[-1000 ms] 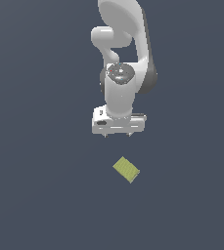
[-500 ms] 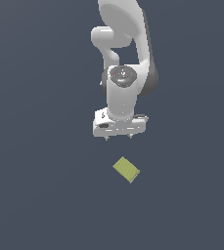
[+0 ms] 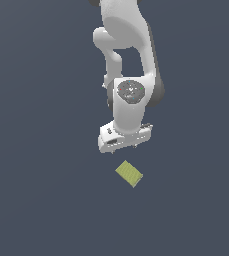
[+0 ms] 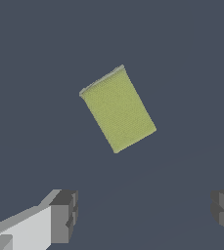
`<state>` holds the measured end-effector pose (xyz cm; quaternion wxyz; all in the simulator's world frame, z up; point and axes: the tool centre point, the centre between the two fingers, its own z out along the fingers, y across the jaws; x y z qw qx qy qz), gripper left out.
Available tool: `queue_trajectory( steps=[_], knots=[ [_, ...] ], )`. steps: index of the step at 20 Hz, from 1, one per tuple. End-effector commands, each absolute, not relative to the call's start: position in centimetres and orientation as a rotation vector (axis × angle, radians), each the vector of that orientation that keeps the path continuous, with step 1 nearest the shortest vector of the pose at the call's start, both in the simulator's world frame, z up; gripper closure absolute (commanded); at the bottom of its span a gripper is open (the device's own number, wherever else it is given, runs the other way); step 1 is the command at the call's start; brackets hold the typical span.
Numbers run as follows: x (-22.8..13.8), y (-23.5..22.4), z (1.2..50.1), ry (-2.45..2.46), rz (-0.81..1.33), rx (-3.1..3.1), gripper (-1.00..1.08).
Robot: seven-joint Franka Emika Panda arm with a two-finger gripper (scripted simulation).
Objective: Pick up the object and move it to a goal position.
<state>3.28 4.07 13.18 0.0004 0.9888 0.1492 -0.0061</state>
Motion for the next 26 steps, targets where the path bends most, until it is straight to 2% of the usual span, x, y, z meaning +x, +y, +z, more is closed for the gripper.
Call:
queue_trajectory(
  steps=[1,13,26],
  knots=[
    [4.2,4.5,12.3,0.58,-0.018,3.086,-0.92],
    [8.1,6.3,7.9,1.095,-0.007,2.943,-0.92],
    [9.4,7.0,6.0,1.285,0.0,2.867,-0.92]
  ],
)
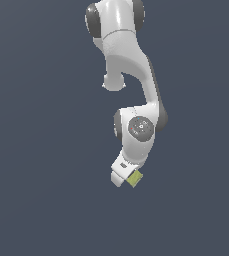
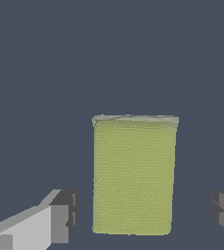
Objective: Pick up the object and move it to a goal position.
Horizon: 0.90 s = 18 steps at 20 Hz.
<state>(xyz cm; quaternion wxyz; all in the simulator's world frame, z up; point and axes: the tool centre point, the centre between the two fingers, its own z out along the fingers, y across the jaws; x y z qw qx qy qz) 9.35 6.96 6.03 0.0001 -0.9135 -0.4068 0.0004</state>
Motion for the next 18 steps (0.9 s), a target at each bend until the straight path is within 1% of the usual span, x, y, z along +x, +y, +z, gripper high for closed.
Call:
queue_trajectory(
  steps=[1,6,13,18],
  knots=[
    [9.4,7.0,6.0,-1.278,0.001,-2.87,-0.92],
    [9.3,6.9,5.0,-1.279,0.001,-2.869,-0.92],
    [9.3,7.0,1.6,-1.285,0.0,-2.867,-0.92],
    [9.4,7.0,1.0,-1.285,0.0,-2.867,-0.92]
  ],
)
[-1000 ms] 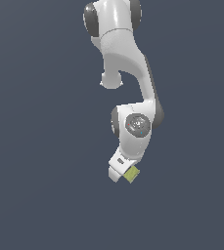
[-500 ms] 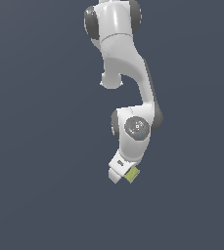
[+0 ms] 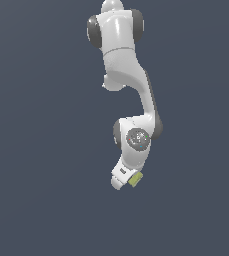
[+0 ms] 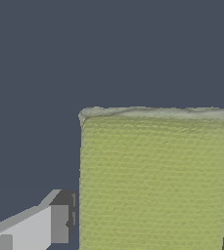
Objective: Pick up the object and move it to a goal position.
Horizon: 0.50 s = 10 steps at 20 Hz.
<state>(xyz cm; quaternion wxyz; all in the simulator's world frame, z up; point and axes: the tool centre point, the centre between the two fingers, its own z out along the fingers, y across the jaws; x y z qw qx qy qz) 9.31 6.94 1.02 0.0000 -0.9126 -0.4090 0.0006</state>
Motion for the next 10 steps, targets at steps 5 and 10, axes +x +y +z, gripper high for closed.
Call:
queue_trajectory(
  steps=[5,10],
  knots=[
    [9.41,6.98,0.98,-1.285,0.0,-2.867,1.08],
    [9.41,6.98,0.98,-1.285,0.0,-2.867,1.08]
  ],
)
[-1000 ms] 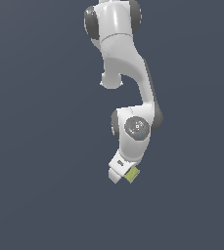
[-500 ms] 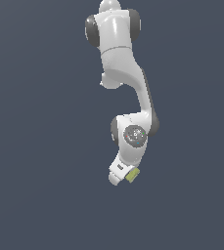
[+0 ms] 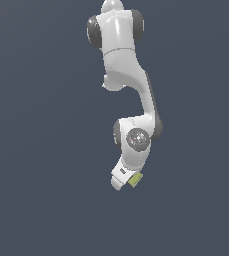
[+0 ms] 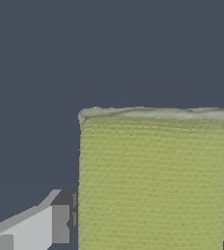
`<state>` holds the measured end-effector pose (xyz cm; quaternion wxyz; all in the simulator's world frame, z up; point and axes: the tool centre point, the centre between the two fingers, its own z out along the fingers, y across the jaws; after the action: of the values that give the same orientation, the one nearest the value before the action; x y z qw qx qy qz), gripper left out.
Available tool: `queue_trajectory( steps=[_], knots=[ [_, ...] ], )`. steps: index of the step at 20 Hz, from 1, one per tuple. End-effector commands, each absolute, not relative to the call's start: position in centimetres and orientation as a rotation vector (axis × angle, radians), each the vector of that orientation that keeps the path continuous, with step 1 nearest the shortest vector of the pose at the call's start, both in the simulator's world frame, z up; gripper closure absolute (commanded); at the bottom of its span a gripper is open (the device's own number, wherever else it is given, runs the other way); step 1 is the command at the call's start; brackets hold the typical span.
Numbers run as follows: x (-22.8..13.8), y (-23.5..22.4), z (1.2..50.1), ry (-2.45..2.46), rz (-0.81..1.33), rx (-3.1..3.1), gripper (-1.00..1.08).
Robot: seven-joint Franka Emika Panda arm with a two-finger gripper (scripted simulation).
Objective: Pick up the object and move it to a goal position.
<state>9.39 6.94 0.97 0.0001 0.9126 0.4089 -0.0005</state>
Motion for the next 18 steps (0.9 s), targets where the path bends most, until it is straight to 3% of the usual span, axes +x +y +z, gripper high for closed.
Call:
queue_trajectory(
  steps=[1,18],
  knots=[
    [9.4,7.0,1.0,1.285,0.0,2.866,1.08],
    [6.5,8.7,3.6,1.285,-0.002,2.866,1.08]
  ],
)
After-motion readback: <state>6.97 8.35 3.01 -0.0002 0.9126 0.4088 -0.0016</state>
